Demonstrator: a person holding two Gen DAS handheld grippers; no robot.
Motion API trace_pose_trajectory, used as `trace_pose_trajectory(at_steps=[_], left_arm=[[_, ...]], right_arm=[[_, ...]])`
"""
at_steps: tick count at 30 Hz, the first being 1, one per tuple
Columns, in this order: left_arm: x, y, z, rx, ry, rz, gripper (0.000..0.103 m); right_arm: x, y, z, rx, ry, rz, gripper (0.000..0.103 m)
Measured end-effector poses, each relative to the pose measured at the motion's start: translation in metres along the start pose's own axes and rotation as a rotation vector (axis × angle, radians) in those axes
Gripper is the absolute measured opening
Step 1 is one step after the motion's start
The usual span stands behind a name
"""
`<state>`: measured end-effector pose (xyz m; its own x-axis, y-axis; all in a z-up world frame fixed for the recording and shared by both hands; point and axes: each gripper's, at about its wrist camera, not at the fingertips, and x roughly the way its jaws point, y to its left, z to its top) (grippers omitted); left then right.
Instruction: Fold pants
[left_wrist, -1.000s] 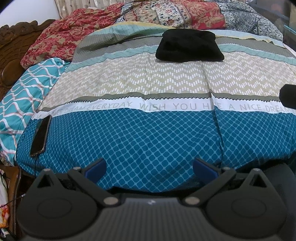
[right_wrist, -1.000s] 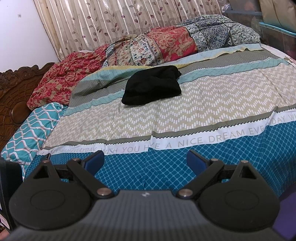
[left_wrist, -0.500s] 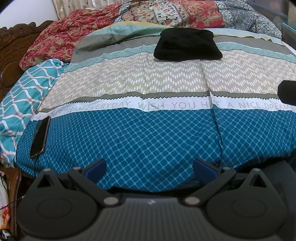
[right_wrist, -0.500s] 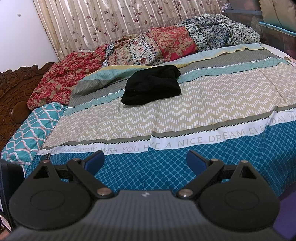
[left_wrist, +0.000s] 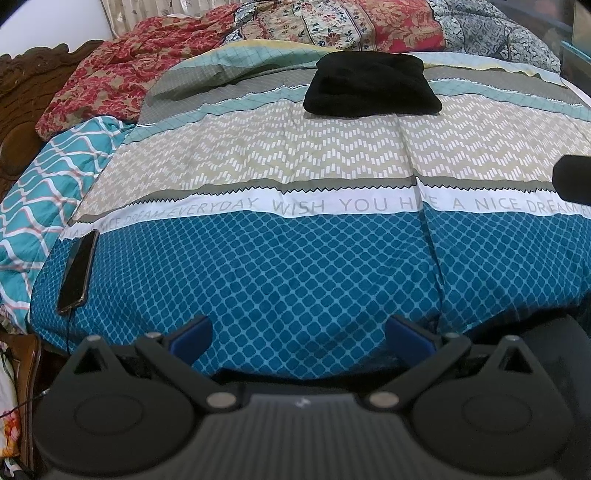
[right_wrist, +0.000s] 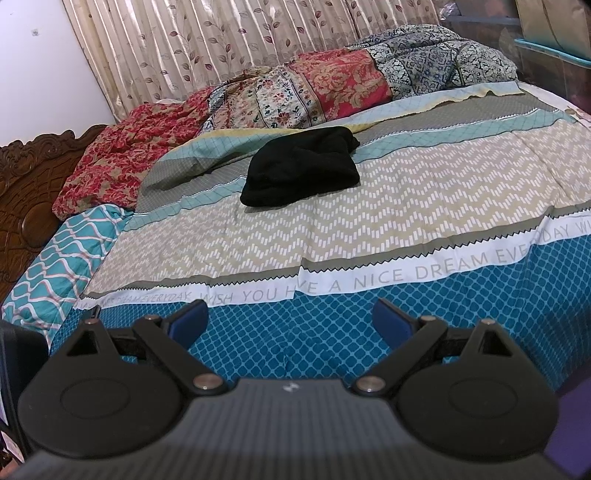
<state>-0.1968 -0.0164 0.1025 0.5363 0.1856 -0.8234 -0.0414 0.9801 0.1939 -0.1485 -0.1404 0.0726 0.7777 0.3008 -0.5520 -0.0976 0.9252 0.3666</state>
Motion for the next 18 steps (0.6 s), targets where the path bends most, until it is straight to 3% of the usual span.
trace_pose_trajectory(at_steps=[18], left_arm=[[0.017,-0.006,0.005,0.022,0.051,-0.019,0.103]], right_arm=[[0.014,-0.01,-0.001,0.028,0.04,-0.019,0.097]])
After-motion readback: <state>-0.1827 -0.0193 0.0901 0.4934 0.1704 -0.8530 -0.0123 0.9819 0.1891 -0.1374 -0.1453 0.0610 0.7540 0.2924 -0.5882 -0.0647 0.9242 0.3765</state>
